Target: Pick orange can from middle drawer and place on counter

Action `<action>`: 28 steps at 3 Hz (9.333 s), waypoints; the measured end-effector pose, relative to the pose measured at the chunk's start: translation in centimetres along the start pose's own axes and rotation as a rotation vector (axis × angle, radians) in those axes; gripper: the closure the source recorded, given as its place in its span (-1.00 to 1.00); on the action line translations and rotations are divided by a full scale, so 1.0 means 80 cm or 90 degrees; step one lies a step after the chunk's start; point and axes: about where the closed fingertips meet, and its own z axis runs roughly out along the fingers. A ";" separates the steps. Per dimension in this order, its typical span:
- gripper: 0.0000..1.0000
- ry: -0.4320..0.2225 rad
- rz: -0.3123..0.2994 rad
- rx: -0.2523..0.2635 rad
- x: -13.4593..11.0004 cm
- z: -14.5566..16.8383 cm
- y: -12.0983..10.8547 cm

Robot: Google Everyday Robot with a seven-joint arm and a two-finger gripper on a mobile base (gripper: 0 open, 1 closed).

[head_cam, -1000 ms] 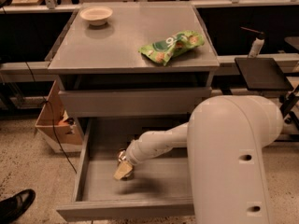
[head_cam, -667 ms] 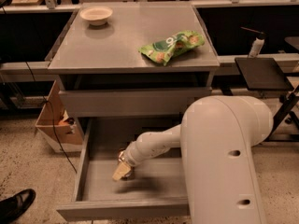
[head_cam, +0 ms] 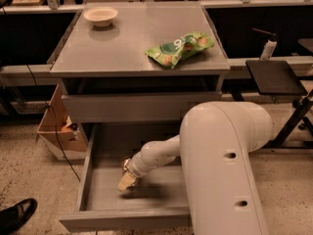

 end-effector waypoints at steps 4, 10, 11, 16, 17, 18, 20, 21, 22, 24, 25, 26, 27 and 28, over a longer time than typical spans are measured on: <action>1.00 -0.037 -0.050 0.050 -0.013 -0.143 -0.012; 1.00 -0.123 -0.092 -0.107 -0.024 -0.473 -0.003; 1.00 -0.153 -0.125 -0.083 -0.051 -0.551 -0.014; 1.00 -0.246 -0.208 -0.003 -0.242 -0.688 -0.127; 1.00 -0.265 -0.218 -0.001 -0.284 -0.683 -0.139; 1.00 -0.273 -0.239 0.027 -0.333 -0.668 -0.140; 1.00 -0.287 -0.228 0.103 -0.412 -0.587 -0.153; 1.00 -0.303 -0.207 0.109 -0.433 -0.539 -0.169; 1.00 -0.319 -0.190 0.100 -0.447 -0.503 -0.180; 0.15 -0.343 -0.166 0.070 -0.458 -0.464 -0.185; -0.31 -0.353 -0.162 0.058 -0.462 -0.456 -0.182; -0.93 -0.352 -0.164 0.056 -0.461 -0.456 -0.182; -1.00 -0.351 -0.164 0.056 -0.460 -0.457 -0.182; -1.00 -0.341 -0.181 0.081 -0.415 -0.502 -0.195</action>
Offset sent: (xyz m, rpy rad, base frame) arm -0.0041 -0.0109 0.0121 0.0243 -0.0055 -0.0375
